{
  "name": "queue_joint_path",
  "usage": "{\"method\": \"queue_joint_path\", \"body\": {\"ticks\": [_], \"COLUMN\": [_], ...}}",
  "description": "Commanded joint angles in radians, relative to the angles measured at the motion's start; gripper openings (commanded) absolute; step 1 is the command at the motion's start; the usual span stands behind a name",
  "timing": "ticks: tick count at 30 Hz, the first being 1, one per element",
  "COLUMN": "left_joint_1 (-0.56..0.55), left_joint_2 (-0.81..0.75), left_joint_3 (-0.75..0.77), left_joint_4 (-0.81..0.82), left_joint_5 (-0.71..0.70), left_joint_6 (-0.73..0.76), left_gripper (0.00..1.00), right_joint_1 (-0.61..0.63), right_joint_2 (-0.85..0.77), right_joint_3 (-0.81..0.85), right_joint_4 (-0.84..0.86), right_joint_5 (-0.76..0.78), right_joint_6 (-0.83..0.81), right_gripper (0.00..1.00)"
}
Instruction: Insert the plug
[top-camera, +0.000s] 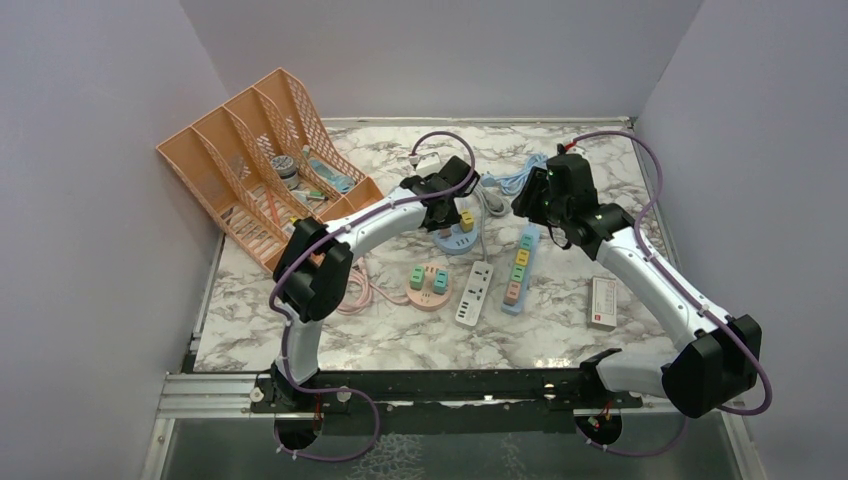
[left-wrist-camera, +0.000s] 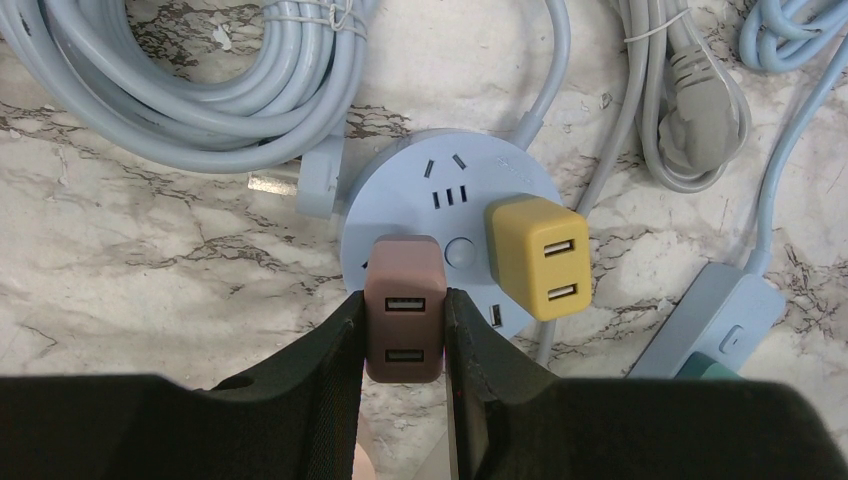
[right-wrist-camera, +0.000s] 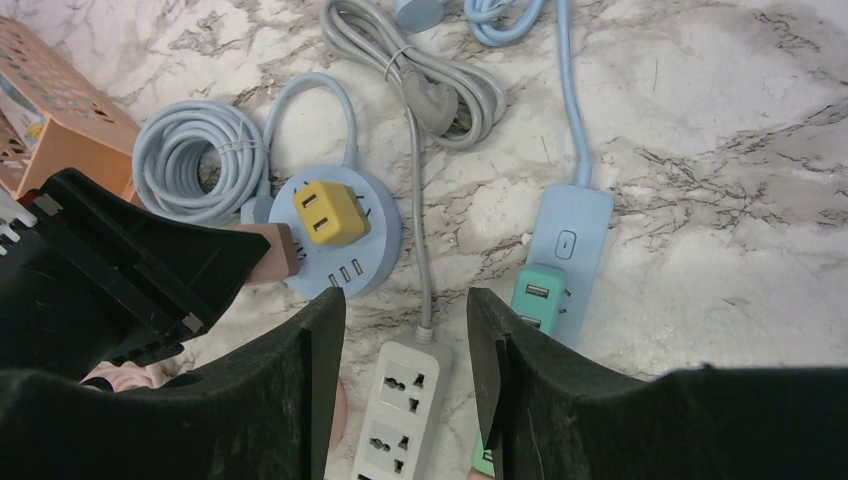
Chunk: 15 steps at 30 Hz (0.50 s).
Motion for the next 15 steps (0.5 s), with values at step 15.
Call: {"method": "queue_joint_path", "body": {"ticks": [15], "left_joint_1": [-0.02], "left_joint_2": [0.202], "left_joint_3": [0.185], "left_joint_4": [-0.215], "left_joint_5": [-0.134], "left_joint_6": [0.049], "left_gripper": [0.0], "right_joint_1": [0.0], "right_joint_2": [0.011], "right_joint_3": [-0.021], "right_joint_4": [0.024], "right_joint_5": [-0.01], "right_joint_6": [-0.022], "right_gripper": [0.48]}}
